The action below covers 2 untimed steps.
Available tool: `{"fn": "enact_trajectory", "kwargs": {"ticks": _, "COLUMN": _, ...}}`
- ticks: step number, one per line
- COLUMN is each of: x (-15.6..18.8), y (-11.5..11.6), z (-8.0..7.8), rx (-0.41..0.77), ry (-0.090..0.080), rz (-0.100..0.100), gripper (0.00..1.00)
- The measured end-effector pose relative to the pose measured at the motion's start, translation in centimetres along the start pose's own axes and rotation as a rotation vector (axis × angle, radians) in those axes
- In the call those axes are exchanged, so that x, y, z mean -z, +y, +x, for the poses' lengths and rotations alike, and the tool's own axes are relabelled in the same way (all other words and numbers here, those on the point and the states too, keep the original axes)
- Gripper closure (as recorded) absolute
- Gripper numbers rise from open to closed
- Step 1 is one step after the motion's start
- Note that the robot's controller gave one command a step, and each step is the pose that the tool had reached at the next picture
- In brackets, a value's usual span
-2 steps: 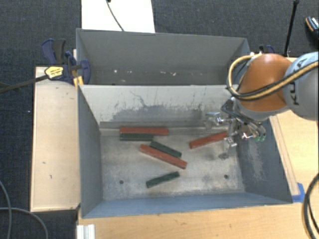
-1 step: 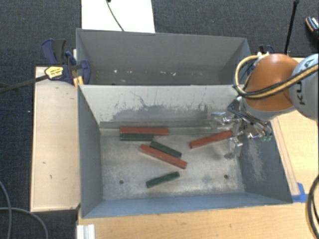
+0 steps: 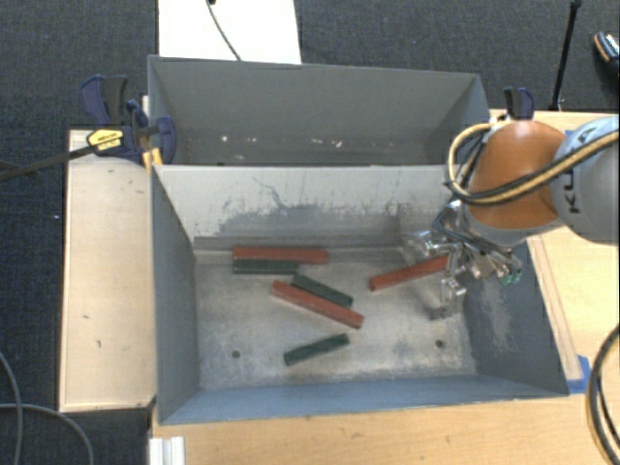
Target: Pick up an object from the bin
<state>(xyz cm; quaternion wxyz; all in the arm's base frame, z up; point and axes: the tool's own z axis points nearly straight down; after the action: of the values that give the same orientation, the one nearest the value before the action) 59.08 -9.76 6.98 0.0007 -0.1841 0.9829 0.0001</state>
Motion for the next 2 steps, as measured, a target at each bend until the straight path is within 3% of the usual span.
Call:
{"fn": "enact_trajectory", "kwargs": {"ticks": 1, "x": 0.08, "y": -0.04, "z": -0.08, "rx": 0.000, "ry": -0.002, "rz": 0.001, "gripper": 0.00}}
{"fn": "enact_trajectory", "kwargs": {"ticks": 2, "x": 0.08, "y": -0.04, "z": -0.08, "rx": 0.000, "ry": -0.002, "rz": 0.001, "gripper": 1.00}}
